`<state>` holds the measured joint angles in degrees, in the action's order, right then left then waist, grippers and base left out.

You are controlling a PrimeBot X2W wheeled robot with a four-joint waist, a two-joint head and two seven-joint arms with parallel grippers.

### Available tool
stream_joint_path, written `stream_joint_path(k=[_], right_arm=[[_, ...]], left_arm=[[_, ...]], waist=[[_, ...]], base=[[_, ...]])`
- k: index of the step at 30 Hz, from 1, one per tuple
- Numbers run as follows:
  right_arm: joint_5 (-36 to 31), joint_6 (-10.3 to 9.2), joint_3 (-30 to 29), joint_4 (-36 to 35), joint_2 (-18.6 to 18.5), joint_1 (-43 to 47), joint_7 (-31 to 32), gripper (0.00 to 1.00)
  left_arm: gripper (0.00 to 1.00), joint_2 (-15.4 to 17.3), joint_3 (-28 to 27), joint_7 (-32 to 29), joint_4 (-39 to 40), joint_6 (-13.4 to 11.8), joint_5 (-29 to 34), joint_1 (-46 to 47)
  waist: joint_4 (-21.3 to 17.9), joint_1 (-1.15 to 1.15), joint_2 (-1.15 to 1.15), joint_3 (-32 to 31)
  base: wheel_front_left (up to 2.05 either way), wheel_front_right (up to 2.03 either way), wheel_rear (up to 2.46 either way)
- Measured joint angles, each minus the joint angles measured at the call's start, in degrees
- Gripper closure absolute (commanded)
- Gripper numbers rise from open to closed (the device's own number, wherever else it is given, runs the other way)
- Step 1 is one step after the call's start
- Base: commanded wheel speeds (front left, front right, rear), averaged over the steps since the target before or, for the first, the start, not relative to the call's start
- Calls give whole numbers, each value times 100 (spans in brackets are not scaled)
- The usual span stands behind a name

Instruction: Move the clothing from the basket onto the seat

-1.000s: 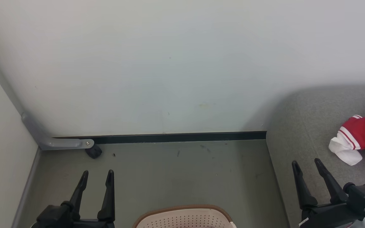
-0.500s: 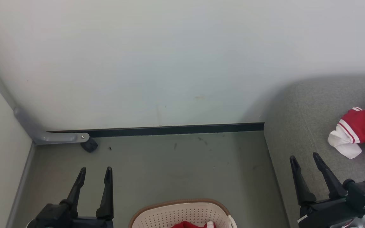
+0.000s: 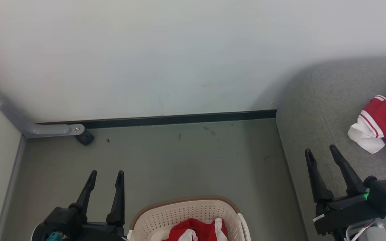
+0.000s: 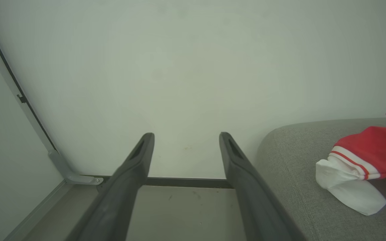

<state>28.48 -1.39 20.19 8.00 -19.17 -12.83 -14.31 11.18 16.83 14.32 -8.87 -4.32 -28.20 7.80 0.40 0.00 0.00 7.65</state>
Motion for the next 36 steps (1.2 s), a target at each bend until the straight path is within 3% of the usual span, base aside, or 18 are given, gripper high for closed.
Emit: stream_joint_path(k=[12,36], right_arm=[[-54,74,-190,-34,76,-260,-24,0],[-341,299,-519,-450,119,-807,-41,0]], left_arm=[[0,-37,216,15,-601,285,66,517],[0,-422,816,-301,-2717,788,283,1664]], waist=[[-167,1,0,525],[-423,1,0,1638]], base=[[0,0,0],[0,0,0]])
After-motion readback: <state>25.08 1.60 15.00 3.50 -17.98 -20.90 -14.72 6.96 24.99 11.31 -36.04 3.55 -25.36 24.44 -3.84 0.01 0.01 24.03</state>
